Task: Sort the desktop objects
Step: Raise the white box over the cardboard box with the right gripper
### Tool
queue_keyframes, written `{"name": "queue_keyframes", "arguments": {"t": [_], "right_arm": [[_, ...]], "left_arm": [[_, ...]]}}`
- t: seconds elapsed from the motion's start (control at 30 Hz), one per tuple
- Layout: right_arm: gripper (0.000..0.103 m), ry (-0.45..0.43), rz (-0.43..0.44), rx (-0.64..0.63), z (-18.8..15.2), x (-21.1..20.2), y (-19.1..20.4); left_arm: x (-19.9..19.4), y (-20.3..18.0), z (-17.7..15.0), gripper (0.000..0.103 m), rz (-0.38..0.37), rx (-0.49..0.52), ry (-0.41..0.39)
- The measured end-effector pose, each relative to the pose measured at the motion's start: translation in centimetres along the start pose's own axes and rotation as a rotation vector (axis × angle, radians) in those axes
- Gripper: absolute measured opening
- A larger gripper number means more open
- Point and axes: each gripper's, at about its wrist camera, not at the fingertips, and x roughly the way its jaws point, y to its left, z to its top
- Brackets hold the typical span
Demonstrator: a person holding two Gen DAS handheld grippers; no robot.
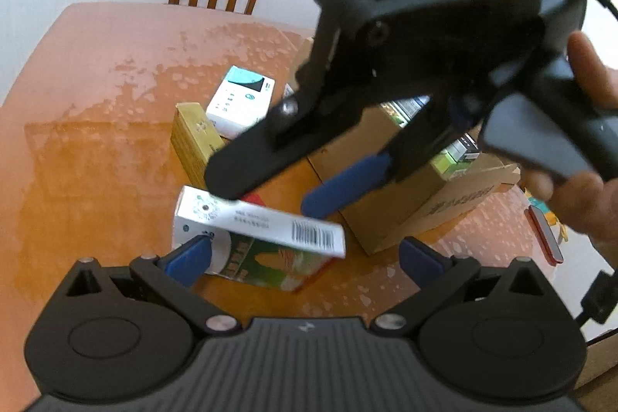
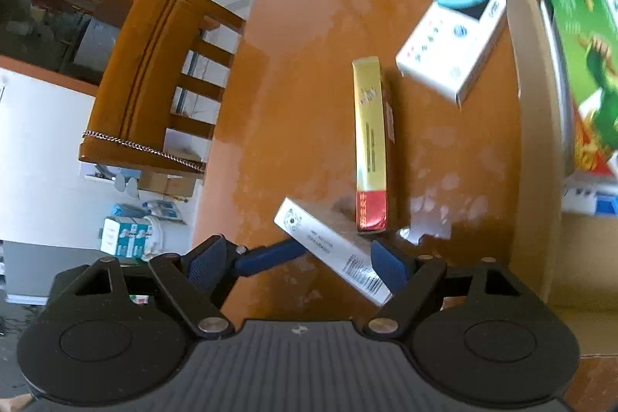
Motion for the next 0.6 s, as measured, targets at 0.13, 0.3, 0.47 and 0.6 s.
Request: {"name": "queue_keyframes", "arguments": {"t": [0.13,0.3,0.47,0.6], "right_arm": [[0.086,0.038,0.050,0.055,-0.4,0.7,-0.6],[0.086,0.017,-0.027,0.020,-0.4,0.5,-0.4],[0.082,-0.018,-0.140,-0.146,-0.2,0.2,1.4],[0.077,0.033,-0.219,-0.333,-0.9,1.5,3.8]], "left_arm": [[0.1,0.1,0.2,0.103,0.001,0.009,-0.009],[0.2,-0.4,0.4,0.103,-0.004,0.031,-0.006],[-0.5,-0.3,-0.4,0.103,0.006,0.034,0.009],[-0.8,-0.1,-1.5,0.103,0.030,0.035,0.038]]}}
